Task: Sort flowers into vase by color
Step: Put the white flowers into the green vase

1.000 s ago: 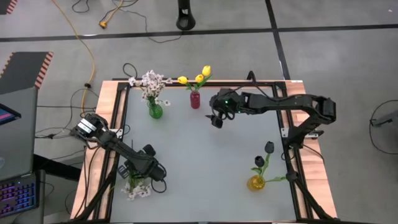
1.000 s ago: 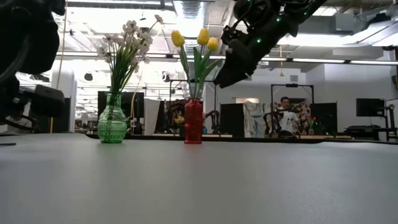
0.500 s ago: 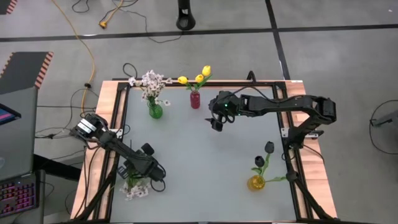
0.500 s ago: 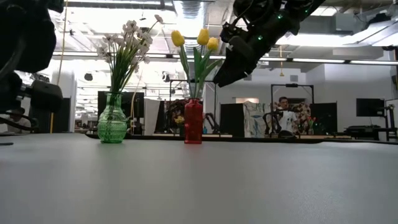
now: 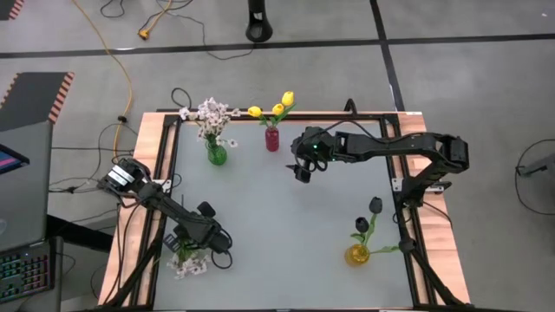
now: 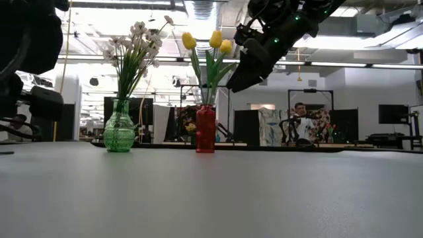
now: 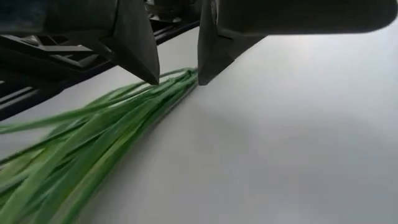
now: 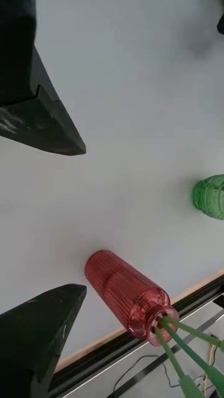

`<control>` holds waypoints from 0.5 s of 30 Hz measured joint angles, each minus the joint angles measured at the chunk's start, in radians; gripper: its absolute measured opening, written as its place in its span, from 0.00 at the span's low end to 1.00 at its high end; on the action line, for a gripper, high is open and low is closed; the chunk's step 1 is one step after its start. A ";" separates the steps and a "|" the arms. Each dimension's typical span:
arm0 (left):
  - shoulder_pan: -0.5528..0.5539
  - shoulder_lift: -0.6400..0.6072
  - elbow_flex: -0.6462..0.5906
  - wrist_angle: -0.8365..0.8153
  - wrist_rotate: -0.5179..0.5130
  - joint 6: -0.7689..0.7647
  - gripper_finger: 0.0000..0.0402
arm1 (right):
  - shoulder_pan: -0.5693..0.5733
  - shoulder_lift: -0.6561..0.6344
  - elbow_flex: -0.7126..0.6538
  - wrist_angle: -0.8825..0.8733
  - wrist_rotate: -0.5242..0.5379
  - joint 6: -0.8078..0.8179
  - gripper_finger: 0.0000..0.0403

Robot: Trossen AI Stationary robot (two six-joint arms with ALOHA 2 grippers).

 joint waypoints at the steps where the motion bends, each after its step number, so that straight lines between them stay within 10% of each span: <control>1: 0.000 0.000 0.000 0.000 0.002 0.000 0.25 | 0.000 0.000 0.000 0.000 0.000 0.000 0.95; 15: -0.069 0.000 -0.089 0.018 -0.001 -0.016 0.49 | 0.000 0.001 0.000 0.000 0.000 0.000 0.95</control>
